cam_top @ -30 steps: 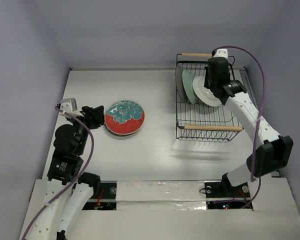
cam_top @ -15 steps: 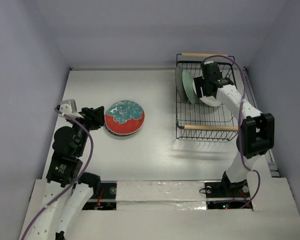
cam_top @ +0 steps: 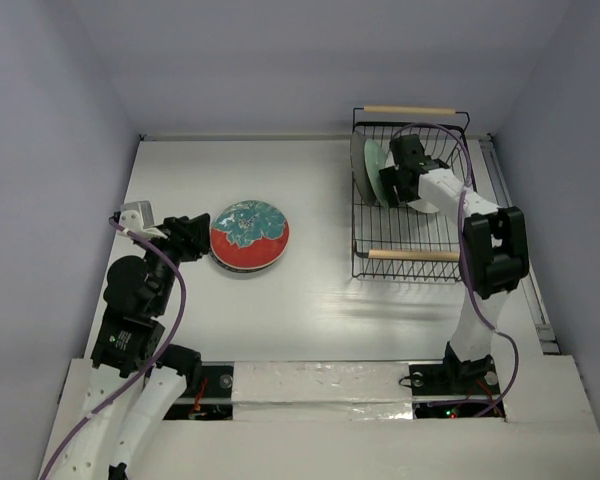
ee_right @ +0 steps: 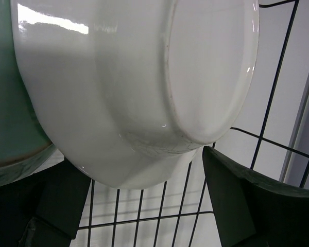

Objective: Unload the plates from the dish rack

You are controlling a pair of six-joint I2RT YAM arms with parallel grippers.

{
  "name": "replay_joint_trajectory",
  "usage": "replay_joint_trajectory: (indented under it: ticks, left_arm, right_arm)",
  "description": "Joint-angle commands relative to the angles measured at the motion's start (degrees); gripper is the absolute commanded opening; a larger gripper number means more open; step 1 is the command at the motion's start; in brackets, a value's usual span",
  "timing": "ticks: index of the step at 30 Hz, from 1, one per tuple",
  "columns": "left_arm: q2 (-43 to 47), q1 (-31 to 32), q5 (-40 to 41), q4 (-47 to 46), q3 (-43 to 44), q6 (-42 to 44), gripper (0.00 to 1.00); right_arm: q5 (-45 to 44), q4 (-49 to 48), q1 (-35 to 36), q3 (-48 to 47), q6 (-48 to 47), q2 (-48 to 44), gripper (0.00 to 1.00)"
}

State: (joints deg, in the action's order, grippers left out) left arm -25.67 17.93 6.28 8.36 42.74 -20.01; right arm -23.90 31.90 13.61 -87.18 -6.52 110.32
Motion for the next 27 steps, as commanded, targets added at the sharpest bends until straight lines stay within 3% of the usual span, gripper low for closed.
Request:
replay_joint_trajectory:
  ticks: [1,11,14,15,20,27]
  left_arm:
    - [0.36,0.26,-0.04,-2.91,-0.2,0.15,0.47]
    - [0.36,0.26,-0.22,-2.91,-0.11,0.15,0.47]
    - [0.36,0.26,-0.22,-2.91,-0.11,0.15,0.47]
    - [0.36,0.26,-0.22,-2.82,-0.11,0.15,0.47]
    - [0.45,0.26,-0.22,-2.74,-0.2,0.15,0.47]
    - [0.36,0.26,-0.22,-2.74,-0.2,0.15,0.47]
  right_arm:
    - [-5.54,-5.96,0.28,-1.95,-0.16,-0.2,0.9]
    - [-13.35,-15.01,0.28,2.97,3.0,-2.03,0.77]
    - [-15.37,-17.3,0.28,4.73,4.76,-3.62,0.65]
    - [-15.91,-17.92,0.28,5.17,5.11,-4.84,0.56]
    - [-20.38,-20.55,0.28,6.75,6.44,-7.75,0.33]
    - [-22.24,-24.08,0.28,9.22,8.81,-11.18,0.18]
